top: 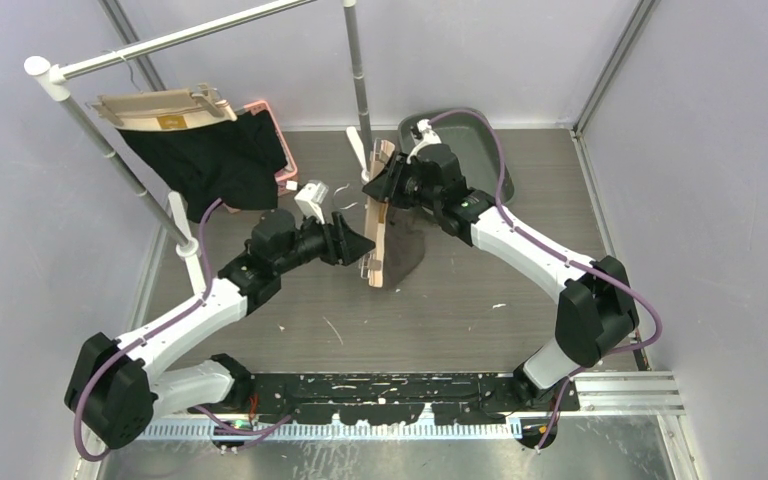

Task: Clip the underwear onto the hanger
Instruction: Adjust the hanger at the center of the board.

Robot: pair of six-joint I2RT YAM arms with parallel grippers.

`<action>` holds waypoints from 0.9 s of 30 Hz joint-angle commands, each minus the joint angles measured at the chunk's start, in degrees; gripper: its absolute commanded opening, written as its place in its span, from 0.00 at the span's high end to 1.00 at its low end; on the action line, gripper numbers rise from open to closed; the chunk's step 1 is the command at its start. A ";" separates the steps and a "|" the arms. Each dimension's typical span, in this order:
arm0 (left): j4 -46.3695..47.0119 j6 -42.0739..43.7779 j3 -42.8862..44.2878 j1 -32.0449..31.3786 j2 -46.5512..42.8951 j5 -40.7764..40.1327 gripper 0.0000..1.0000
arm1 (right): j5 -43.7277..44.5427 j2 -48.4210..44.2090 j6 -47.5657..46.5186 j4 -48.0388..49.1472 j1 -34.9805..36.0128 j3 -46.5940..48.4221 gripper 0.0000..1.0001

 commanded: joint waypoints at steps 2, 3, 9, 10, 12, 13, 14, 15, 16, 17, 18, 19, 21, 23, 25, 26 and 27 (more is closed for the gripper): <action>6.19 1.88 1.69 -1.55 0.85 -5.08 0.44 | -1.86 -2.15 6.40 8.88 -0.24 0.02 0.61; 6.31 1.84 1.83 -1.66 1.12 -5.36 0.44 | -1.99 -2.17 6.67 8.99 -0.23 -0.02 0.61; 7.29 2.21 1.63 -2.41 0.97 -8.58 0.47 | -3.05 -2.62 6.99 9.03 -0.26 -0.25 0.61; 7.25 2.35 1.70 -2.43 0.98 -8.88 0.48 | -3.13 -2.80 7.06 9.14 -0.27 -0.44 0.61; 7.29 2.41 1.84 -2.47 1.02 -9.37 0.51 | -3.34 -3.19 7.11 9.33 -0.35 -0.83 0.61; 7.34 2.36 1.88 -2.47 1.03 -9.63 0.53 | -3.32 -3.37 7.20 9.37 -0.35 -1.05 0.61; 7.52 2.41 1.89 -2.58 1.09 -9.81 0.55 | -3.43 -3.55 7.36 9.36 -0.41 -1.31 0.60; 7.55 2.39 2.01 -2.70 1.18 -9.83 0.58 | -3.57 -3.70 7.46 9.64 -0.48 -1.59 0.60; 7.47 2.41 2.20 -2.79 1.39 -9.85 0.61 | -3.65 -3.94 7.66 9.72 -0.54 -1.77 0.60; 7.35 2.41 2.51 -2.86 1.53 -9.78 0.63 | -3.66 -4.15 7.89 9.95 -0.73 -2.04 0.60; 7.14 2.44 2.77 -3.07 1.62 -9.70 0.65 | -3.66 -4.38 8.07 10.19 -0.77 -2.35 0.60; 7.03 2.50 2.91 -3.27 1.85 -9.60 0.67 | -3.69 -4.72 8.23 10.40 -0.95 -2.56 0.60; 6.90 2.50 3.15 -3.67 2.12 -9.51 0.69 | -3.85 -5.26 8.39 10.74 -1.18 -2.90 0.60; 6.76 2.47 3.43 -4.25 2.53 -9.47 0.68 | -4.00 -5.55 8.52 10.95 -1.38 -3.12 0.60; 6.36 2.41 3.78 -4.81 2.90 -9.49 0.66 | -4.17 -5.94 8.77 11.35 -1.53 -3.51 0.60; 6.20 2.43 3.89 -5.18 3.03 -9.72 0.66 | -4.25 -6.06 8.93 11.53 -1.63 -3.73 0.60; 6.03 2.51 3.98 -5.51 3.09 -10.09 0.66 | -4.30 -6.23 9.04 11.71 -1.71 -3.91 0.60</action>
